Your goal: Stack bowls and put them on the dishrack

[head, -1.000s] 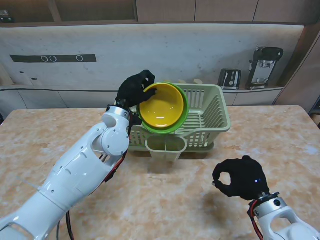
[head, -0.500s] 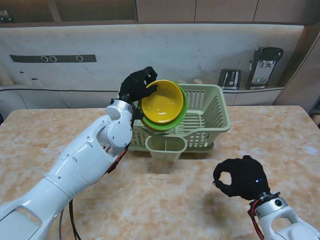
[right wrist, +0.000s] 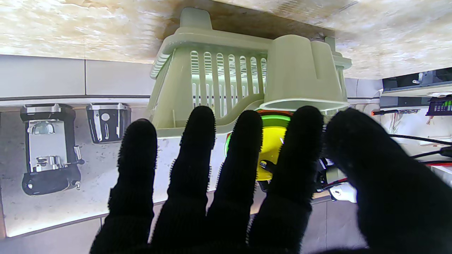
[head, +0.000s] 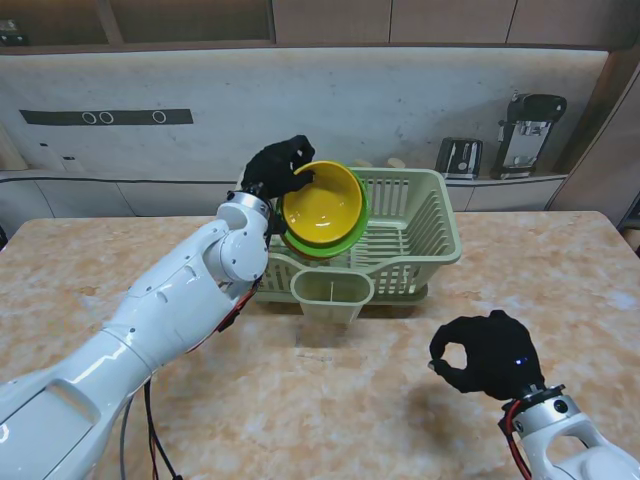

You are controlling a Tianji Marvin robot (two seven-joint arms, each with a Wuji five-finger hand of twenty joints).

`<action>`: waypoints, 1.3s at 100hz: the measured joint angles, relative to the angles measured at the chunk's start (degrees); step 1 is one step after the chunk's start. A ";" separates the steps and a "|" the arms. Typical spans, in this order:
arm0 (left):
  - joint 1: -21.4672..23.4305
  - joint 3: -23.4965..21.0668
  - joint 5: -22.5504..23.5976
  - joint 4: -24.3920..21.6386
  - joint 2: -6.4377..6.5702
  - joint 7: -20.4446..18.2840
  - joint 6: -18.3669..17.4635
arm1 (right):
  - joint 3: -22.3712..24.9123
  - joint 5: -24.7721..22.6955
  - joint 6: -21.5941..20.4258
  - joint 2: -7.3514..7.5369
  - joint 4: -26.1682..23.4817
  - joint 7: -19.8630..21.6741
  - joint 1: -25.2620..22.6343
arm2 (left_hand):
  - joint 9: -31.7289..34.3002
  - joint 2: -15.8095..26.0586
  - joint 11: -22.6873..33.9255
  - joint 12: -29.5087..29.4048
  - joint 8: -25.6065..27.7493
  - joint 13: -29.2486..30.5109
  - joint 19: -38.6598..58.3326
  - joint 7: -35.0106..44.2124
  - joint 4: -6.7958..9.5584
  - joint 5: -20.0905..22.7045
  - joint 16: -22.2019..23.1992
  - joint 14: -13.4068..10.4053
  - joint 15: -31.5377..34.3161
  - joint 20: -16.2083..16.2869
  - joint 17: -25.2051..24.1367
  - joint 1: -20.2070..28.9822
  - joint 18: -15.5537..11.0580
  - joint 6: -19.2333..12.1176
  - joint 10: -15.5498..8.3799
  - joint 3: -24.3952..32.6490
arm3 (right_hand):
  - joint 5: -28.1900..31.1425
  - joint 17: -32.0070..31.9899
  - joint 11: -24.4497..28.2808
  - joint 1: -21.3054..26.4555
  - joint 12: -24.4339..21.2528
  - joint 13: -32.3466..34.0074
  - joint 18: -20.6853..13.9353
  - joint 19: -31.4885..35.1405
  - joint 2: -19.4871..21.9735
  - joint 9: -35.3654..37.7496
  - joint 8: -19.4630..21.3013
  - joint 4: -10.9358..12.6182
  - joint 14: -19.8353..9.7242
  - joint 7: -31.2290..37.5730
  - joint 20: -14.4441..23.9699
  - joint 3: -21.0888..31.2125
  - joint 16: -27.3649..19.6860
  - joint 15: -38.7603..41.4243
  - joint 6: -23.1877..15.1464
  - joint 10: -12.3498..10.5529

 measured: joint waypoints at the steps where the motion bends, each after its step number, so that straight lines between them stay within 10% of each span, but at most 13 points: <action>1: -0.10 0.07 -0.10 0.18 -0.04 0.00 0.01 | 0.01 0.00 0.00 0.00 0.00 0.00 0.00 | -0.07 0.00 0.01 0.00 0.00 -0.10 0.00 0.00 0.01 0.00 0.00 0.00 0.00 0.00 -0.02 0.00 0.00 -0.04 -0.01 0.00 | 0.00 0.00 0.00 0.00 0.00 0.00 0.00 0.00 0.00 0.00 0.00 0.00 0.00 0.00 0.00 0.00 0.00 0.00 0.00 0.00; 130: -6.40 5.59 -3.26 15.81 -3.39 -1.01 -0.91 | 0.58 0.19 -0.44 -0.06 0.62 -0.53 -0.23 | -1.97 0.87 0.05 -0.65 0.01 -3.19 -5.24 0.17 0.12 -1.74 -0.14 -0.52 -3.78 -0.40 -3.12 0.43 -0.06 -0.94 -0.71 -0.04 | 0.00 0.00 -0.01 0.00 0.00 0.00 0.00 0.00 0.00 0.00 0.00 0.00 0.00 0.00 -0.01 0.00 0.00 0.00 0.00 0.00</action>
